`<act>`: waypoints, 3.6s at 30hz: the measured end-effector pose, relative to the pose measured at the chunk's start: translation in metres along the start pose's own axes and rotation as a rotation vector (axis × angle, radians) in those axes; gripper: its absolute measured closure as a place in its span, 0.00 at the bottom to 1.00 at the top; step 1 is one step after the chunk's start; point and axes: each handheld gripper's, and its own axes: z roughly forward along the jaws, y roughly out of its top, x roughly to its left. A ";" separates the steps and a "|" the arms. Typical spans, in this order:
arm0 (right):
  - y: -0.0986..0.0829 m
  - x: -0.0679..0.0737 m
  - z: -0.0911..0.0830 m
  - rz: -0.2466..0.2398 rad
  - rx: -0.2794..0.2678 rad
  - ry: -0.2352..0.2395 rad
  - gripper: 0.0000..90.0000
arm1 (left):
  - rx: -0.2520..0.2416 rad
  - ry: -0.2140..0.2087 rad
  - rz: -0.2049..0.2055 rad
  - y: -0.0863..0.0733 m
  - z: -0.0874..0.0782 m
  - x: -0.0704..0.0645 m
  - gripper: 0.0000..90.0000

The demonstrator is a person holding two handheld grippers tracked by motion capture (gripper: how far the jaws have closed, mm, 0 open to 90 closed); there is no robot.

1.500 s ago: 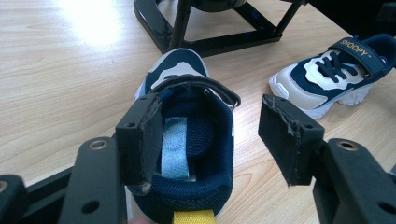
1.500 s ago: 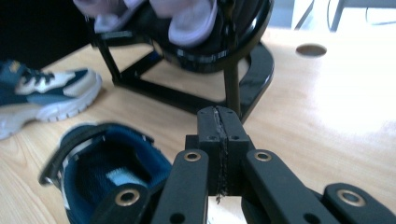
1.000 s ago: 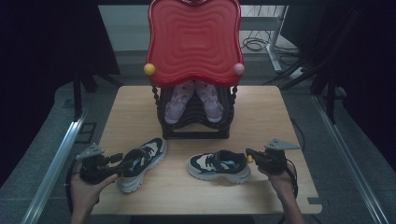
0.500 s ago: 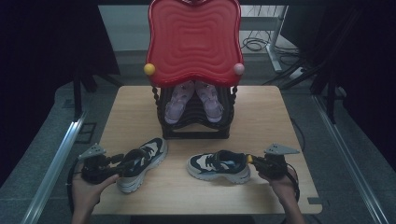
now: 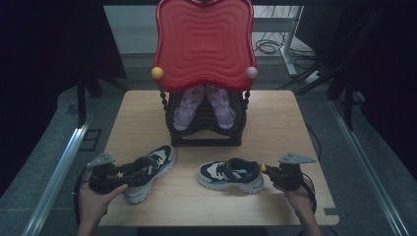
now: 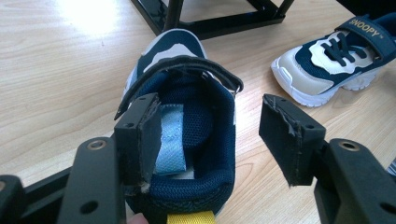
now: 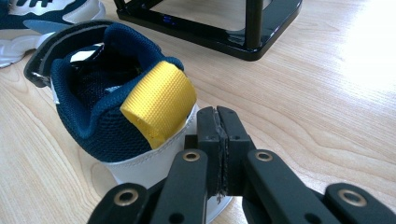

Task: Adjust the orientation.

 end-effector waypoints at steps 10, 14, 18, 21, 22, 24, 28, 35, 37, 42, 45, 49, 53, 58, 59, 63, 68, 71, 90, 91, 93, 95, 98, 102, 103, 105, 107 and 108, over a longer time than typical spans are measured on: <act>-0.002 0.003 -0.002 -0.009 0.006 0.000 0.98 | 0.008 -0.001 0.001 0.000 0.001 0.000 0.43; -0.002 0.003 -0.003 -0.009 0.007 0.002 0.99 | 0.016 -0.002 0.004 -0.001 0.002 0.000 0.43; -0.003 0.004 -0.003 -0.012 0.008 0.005 1.00 | 0.024 -0.004 0.007 -0.001 0.004 0.000 0.43; -0.003 0.004 -0.004 -0.011 0.008 0.006 1.00 | 0.031 -0.005 0.009 -0.001 0.005 0.000 0.42; -0.003 0.004 -0.004 -0.009 0.008 0.007 1.00 | 0.032 -0.005 0.009 -0.001 0.005 0.000 0.42; -0.003 0.004 -0.004 -0.008 0.008 0.008 1.00 | 0.031 -0.005 0.009 -0.001 0.005 0.000 0.42; -0.004 0.005 -0.005 -0.011 0.005 0.008 1.00 | 0.031 -0.005 0.009 -0.001 0.005 0.000 0.42; -0.005 0.006 -0.007 -0.012 0.006 0.011 1.00 | 0.031 -0.005 0.006 -0.001 0.005 0.001 0.42; -0.006 0.006 -0.007 -0.011 0.006 0.013 1.00 | 0.031 -0.006 0.006 -0.002 0.005 0.001 0.42; -0.007 0.007 -0.008 -0.011 0.006 0.014 1.00 | 0.031 -0.007 0.006 -0.002 0.006 0.001 0.42; -0.007 0.007 -0.008 -0.010 0.006 0.012 1.00 | 0.032 -0.005 0.010 -0.002 0.007 0.001 0.42; -0.008 0.007 -0.008 -0.009 0.005 0.012 1.00 | 0.033 -0.005 0.011 -0.002 0.008 0.001 0.42; -0.008 0.008 -0.009 -0.010 0.006 0.011 1.00 | 0.032 -0.006 0.010 -0.002 0.008 0.001 0.42; -0.008 0.009 -0.009 -0.011 0.007 0.014 1.00 | 0.032 -0.007 0.012 -0.002 0.009 0.001 0.41; -0.009 0.009 -0.009 -0.011 0.006 0.014 1.00 | 0.033 -0.007 0.012 -0.002 0.009 0.001 0.41; -0.009 0.009 -0.009 -0.006 0.001 0.015 1.00 | 0.036 -0.004 0.015 -0.002 0.012 0.000 0.41; -0.011 0.012 -0.005 -0.014 0.017 0.017 1.00 | 0.041 -0.004 0.016 -0.003 0.013 0.000 0.41; -0.012 0.014 -0.001 -0.018 0.027 0.032 1.00 | 0.040 -0.004 0.016 -0.003 0.013 0.000 0.41; -0.012 0.019 0.000 -0.025 0.030 0.038 1.00 | 0.041 -0.005 0.020 -0.003 0.013 0.000 0.41; -0.012 0.019 0.000 -0.025 0.030 0.038 1.00 | 0.042 -0.005 0.021 -0.003 0.013 0.000 0.40; -0.012 0.020 0.000 -0.026 0.029 0.037 1.00 | 0.042 -0.005 0.021 -0.003 0.013 0.000 0.40; -0.012 0.021 0.000 -0.027 0.028 0.043 1.00 | 0.042 -0.006 0.021 -0.003 0.013 0.000 0.40; -0.012 0.023 0.001 -0.033 0.031 0.048 1.00 | 0.041 -0.005 0.021 -0.003 0.013 0.000 0.40; -0.012 0.025 0.003 -0.038 0.036 0.055 1.00 | 0.041 -0.004 0.021 -0.003 0.013 0.000 0.40; -0.012 0.025 0.003 -0.039 0.036 0.055 1.00 | 0.041 -0.004 0.021 -0.003 0.013 0.000 0.40; -0.012 0.025 0.003 -0.038 0.035 0.057 1.00 | 0.041 -0.002 0.022 -0.003 0.014 0.000 0.40; -0.012 0.025 0.003 -0.036 0.035 0.057 1.00 | 0.041 0.000 0.024 -0.003 0.014 0.000 0.40; -0.012 0.025 0.003 -0.037 0.035 0.057 1.00 | 0.042 0.001 0.025 -0.003 0.015 -0.001 0.39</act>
